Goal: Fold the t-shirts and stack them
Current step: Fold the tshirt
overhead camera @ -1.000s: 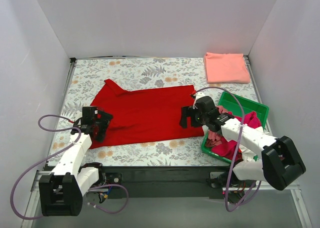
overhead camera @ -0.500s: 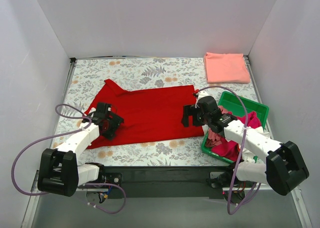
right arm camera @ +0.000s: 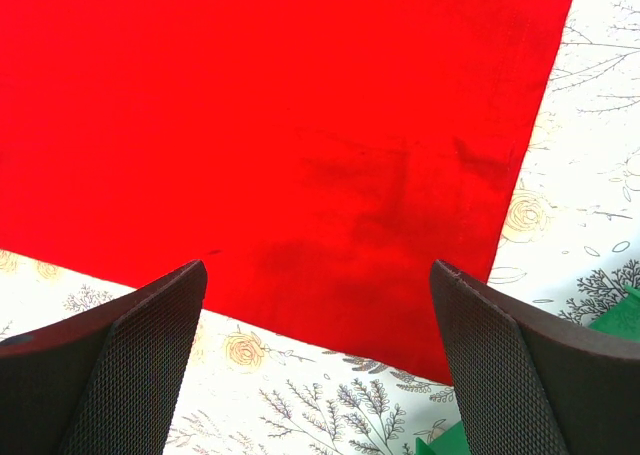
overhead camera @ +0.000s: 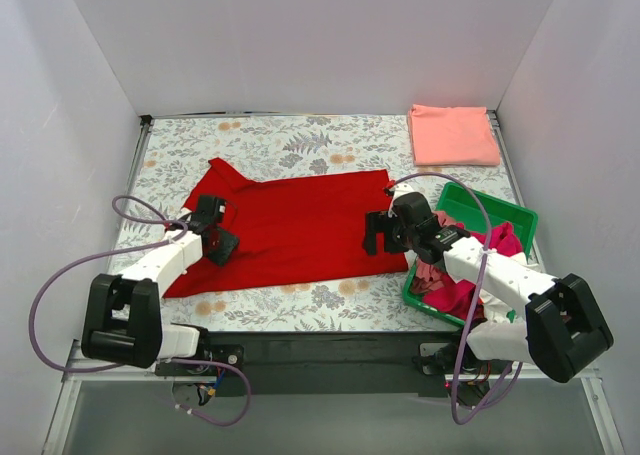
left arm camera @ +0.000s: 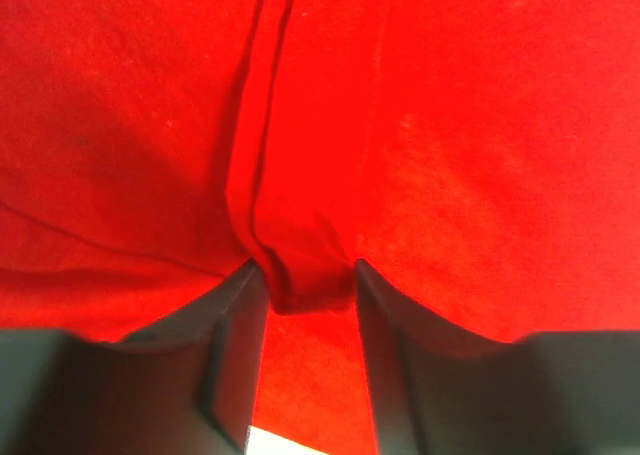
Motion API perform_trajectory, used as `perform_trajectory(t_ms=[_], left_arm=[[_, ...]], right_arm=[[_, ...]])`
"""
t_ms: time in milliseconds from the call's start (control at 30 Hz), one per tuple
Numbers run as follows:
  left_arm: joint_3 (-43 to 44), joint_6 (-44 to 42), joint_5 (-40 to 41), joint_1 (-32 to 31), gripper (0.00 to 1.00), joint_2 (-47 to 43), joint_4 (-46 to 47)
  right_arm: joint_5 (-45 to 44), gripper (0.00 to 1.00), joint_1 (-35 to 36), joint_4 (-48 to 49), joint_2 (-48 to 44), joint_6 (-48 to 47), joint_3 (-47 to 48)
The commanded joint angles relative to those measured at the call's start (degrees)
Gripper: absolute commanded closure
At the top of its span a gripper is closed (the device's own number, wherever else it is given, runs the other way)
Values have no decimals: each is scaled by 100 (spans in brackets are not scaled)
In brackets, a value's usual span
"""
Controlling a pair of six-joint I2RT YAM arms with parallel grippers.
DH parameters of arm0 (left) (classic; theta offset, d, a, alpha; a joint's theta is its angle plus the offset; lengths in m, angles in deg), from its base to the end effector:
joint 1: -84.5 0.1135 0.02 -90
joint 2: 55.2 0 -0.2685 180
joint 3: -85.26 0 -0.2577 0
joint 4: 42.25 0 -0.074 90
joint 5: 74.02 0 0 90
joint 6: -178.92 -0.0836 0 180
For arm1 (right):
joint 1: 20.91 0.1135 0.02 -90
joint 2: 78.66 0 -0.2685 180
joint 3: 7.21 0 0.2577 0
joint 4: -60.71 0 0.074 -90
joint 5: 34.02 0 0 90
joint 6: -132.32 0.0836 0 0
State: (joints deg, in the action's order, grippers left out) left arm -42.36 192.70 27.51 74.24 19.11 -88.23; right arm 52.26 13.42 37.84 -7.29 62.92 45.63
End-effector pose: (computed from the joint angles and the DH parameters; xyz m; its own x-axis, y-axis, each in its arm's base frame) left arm 0.2441 -0.0272 0.1313 0.1195 -0.9887 -0.0903 -0.9095 -0.0726 -0.4094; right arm 0.2480 0.1628 0.1819 -0.6951 -0.0495 -0.7172 -0.2970 0.9283 0.2238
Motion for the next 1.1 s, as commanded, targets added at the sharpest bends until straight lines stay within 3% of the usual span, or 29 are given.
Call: perform_trajectory(t_ms=[0,33,67,100,367,633,1067], left_arm=[[230,-131,8,-11,69,233,17],[257,-174,-10,-11,77,277,8],[266,-166,-28,-11,98,269,-9],[274,-166,-45,-11,100,252,-10],[388,-508,60,-20,100,5,-36],[1170,-1061,-133,-28,100,970,-229],[1689,-1422,-20,-450,100,1648,-326]], right_arm=[[-102,2,39,18,-44,-74,123],[-137,2,39,18,-88,-82,106],[-163,2,39,9,-106,-74,97],[-181,2,30,9,-158,-74,79],[-243,2,30,9,-203,-65,53],[-208,2,22,-17,-106,-144,70],[-137,2,21,-35,157,-284,176]])
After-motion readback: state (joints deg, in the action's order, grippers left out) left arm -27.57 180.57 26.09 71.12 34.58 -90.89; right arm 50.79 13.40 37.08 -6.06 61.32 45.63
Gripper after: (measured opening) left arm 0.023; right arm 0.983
